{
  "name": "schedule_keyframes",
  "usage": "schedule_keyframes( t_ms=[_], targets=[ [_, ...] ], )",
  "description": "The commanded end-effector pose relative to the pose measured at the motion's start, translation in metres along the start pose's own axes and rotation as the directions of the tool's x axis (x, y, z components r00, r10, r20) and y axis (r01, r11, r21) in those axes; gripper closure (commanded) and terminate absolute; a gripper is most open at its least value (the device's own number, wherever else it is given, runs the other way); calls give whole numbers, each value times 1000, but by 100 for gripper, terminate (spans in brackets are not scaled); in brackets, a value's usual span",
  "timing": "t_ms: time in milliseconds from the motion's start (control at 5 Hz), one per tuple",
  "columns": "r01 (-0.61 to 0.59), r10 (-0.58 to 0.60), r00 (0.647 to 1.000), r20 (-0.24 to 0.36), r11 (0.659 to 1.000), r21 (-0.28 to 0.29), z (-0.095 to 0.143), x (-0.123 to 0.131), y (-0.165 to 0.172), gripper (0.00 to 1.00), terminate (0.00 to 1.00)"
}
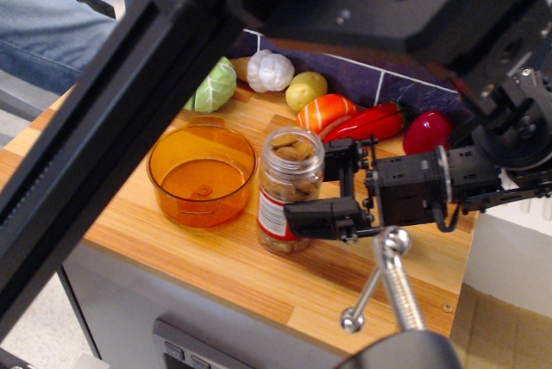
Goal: Pour almonds in pot
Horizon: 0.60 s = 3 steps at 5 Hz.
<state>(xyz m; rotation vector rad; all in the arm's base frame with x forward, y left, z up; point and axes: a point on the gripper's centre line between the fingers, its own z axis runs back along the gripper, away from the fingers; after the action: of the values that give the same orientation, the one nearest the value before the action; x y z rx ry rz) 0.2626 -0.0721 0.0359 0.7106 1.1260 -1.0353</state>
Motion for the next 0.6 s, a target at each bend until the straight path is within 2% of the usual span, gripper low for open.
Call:
schedule_keyframes(
  t_ms=[0,200,400],
  targets=[
    [95,-87,979,186,995,-36,3,-10,-8,100,0],
    [145,-113,898,426,989,-42,16,-17,-15,100,0],
    [134,-86,751,655,991,-24,24,-38,-15,100,0]
  ],
)
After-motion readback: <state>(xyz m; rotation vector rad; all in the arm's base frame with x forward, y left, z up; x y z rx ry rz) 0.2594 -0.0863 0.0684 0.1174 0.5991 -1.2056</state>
